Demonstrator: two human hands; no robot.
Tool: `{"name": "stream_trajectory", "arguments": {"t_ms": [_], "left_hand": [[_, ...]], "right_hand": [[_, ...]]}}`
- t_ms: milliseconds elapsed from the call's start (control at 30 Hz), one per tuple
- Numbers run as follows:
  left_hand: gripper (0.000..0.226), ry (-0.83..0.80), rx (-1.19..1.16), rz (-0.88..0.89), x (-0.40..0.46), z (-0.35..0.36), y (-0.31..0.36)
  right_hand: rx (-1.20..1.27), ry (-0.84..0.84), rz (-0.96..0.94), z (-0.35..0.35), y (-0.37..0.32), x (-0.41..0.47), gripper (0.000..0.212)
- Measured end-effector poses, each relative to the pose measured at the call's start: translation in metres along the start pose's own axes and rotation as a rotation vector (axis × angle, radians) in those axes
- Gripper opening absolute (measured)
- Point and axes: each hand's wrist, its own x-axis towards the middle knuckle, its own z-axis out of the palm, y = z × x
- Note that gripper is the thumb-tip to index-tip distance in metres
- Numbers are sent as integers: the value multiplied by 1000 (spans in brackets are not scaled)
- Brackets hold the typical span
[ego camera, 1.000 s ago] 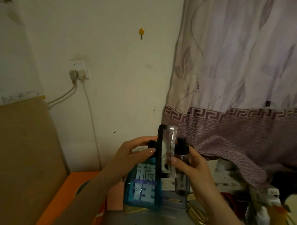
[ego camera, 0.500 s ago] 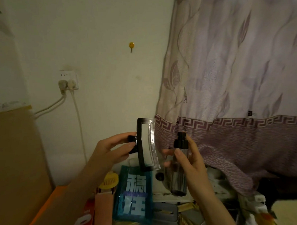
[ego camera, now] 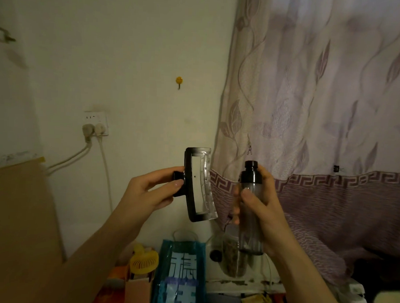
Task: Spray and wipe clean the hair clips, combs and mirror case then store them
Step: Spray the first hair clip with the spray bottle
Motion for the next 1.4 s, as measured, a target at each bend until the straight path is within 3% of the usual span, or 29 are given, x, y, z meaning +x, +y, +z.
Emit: {"name": "stream_trajectory", "arguments": {"t_ms": [233,567,933,1133,1400], "left_hand": [[33,-10,20,7,2,3,8],[31,-21,44,6,5,11,12],[29,-25,62,-10,5,14,10],[27,-31,74,-17,5,14,8],[27,-25,80,-49,5,18,3]], "right_hand": [[-139,30,-49,-6,1,-1,54],[55,-116,-40,-10,-3,3,70],[128,-176,-1,-11,3,4,65],[-210,-63,-95,-8,7,5,62],[-257,-67,-123,-5,11,3,41]]}}
